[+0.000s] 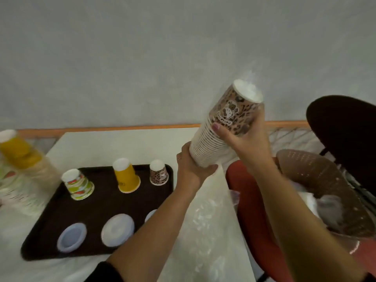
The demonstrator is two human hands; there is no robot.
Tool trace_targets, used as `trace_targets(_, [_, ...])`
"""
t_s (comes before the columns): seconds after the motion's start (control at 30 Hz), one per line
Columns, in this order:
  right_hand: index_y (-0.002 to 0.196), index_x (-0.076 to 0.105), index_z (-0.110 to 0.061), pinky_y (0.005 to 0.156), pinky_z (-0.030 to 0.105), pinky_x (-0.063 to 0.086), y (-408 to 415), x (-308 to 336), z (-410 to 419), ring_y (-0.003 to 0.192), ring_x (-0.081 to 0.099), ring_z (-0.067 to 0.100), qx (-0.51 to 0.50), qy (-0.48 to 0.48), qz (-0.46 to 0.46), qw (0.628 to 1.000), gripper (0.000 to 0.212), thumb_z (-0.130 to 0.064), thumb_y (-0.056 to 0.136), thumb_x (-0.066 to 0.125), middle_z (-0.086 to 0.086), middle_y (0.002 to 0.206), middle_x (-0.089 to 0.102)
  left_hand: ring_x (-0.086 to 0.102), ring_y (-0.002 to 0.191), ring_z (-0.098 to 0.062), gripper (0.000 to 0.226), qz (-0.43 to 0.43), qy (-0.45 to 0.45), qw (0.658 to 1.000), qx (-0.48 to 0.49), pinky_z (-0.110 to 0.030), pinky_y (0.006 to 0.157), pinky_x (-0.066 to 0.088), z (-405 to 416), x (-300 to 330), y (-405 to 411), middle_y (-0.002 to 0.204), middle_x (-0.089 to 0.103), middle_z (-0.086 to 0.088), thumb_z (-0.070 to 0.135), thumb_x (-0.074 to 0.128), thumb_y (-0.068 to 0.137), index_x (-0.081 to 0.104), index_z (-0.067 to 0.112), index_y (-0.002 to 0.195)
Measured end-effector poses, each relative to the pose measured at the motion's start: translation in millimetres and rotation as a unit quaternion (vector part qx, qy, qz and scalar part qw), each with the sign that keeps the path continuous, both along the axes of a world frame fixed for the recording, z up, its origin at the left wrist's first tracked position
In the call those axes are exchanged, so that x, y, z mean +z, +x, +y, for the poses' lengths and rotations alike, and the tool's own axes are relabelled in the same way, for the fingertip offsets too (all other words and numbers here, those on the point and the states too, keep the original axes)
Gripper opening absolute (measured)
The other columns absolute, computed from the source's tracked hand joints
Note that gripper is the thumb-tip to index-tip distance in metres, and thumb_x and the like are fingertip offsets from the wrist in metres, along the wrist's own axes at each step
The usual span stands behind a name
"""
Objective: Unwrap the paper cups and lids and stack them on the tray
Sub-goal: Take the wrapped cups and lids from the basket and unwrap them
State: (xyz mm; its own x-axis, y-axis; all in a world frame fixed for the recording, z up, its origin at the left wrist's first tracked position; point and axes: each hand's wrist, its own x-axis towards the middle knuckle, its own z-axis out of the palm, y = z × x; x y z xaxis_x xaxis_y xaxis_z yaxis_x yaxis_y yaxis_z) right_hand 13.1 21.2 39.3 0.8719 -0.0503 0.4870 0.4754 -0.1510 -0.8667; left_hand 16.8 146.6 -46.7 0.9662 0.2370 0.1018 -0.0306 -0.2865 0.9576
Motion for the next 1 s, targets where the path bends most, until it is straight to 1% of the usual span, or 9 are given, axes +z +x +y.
trace_targets(0.13, [0.137,0.031,-0.018,0.092,0.021,0.05,-23,-11,73,0.115,0.054,-0.001,0.062,-0.042,0.011,0.997,0.098,-0.051,0.058,0.077,-0.012,0.127,0.053,0.046,0.111,-0.015,0.087,0.006,0.019,0.998,0.055,-0.025,0.085,0.042,69,-19,-38,0.129,0.043,-0.001,0.021,0.087,0.062,0.037,0.016,0.133])
trace_targets(0.23, [0.136,0.032,-0.024,0.089,0.013,0.049,-41,-19,128,0.109,0.055,-0.005,0.097,-0.066,0.015,0.993,0.095,-0.054,0.056,0.075,-0.02,0.122,0.052,0.052,0.115,-0.019,0.089,-0.004,0.022,0.994,0.111,-0.031,0.089,0.049,123,-33,-68,0.127,0.051,-0.004,0.024,0.09,0.056,0.042,0.015,0.13])
trace_targets(0.33, [0.137,0.032,-0.027,0.087,0.011,0.048,-57,-28,185,0.11,0.054,-0.002,0.145,-0.081,0.031,0.986,0.091,-0.047,0.061,0.079,-0.02,0.122,0.052,0.053,0.114,-0.018,0.092,0.007,0.024,0.985,0.17,-0.033,0.088,0.05,177,-41,-95,0.126,0.054,-0.002,0.029,0.091,0.05,0.044,0.019,0.128])
trace_targets(0.43, [0.137,0.032,-0.029,0.089,0.011,0.047,-72,-38,243,0.112,0.054,-0.001,0.201,-0.083,0.048,0.975,0.089,-0.04,0.064,0.081,-0.018,0.123,0.053,0.053,0.108,-0.012,0.087,0.007,0.027,0.976,0.218,-0.015,0.079,0.043,229,-47,-123,0.122,0.054,0.001,0.019,0.091,0.055,0.045,0.014,0.129])
trace_targets(0.53, [0.132,0.03,-0.036,0.085,0.004,0.044,-84,-47,294,0.112,0.052,-0.002,0.256,-0.086,0.064,0.961,0.082,-0.035,0.067,0.082,-0.018,0.124,0.052,0.052,0.107,-0.013,0.088,0.032,0.043,0.964,0.259,-0.021,0.079,0.04,277,-56,-144,0.116,0.053,0.004,0.019,0.089,0.059,0.042,0.01,0.132])
trace_targets(0.7, [0.127,0.033,-0.033,0.086,0.008,0.045,-97,-61,380,0.106,0.051,-0.008,0.318,-0.075,0.095,0.94,0.074,-0.028,0.071,0.081,-0.02,0.12,0.05,0.062,0.097,-0.024,0.081,0.133,0.084,0.937,0.313,-0.03,0.074,0.049,364,-78,-163,0.106,0.062,-0.004,0.033,0.09,0.055,0.047,0.013,0.121])
trace_targets(0.8, [0.128,0.036,-0.03,0.092,0.015,0.045,-98,-77,424,0.113,0.052,0.0,0.325,-0.088,0.104,0.936,0.074,-0.028,0.07,0.082,-0.017,0.121,0.052,0.059,0.1,-0.02,0.075,0.129,0.075,0.94,0.308,-0.034,0.087,0.049,410,-100,-168,0.107,0.06,-0.002,0.024,0.09,0.057,0.051,0.011,0.12])
trace_targets(0.93, [0.124,0.033,-0.034,0.091,0.007,0.042,-98,-99,465,0.116,0.049,0.002,0.312,-0.101,0.117,0.938,0.073,-0.025,0.07,0.082,-0.016,0.122,0.051,0.057,0.115,-0.021,0.075,0.194,0.179,0.911,0.316,-0.045,0.113,0.02,450,-120,-167,0.112,0.064,0.0,0.048,0.084,0.059,0.053,0.016,0.119])
trace_targets(1.0, [0.124,0.035,-0.034,0.096,0.016,0.045,-97,-112,478,0.117,0.051,0.005,0.301,-0.105,0.132,0.939,0.073,-0.025,0.069,0.083,-0.012,0.126,0.053,0.057,0.115,-0.022,0.073,0.193,0.205,0.908,0.311,-0.044,0.114,0.018,462,-130,-167,0.114,0.065,-0.003,0.048,0.082,0.062,0.053,0.014,0.119])
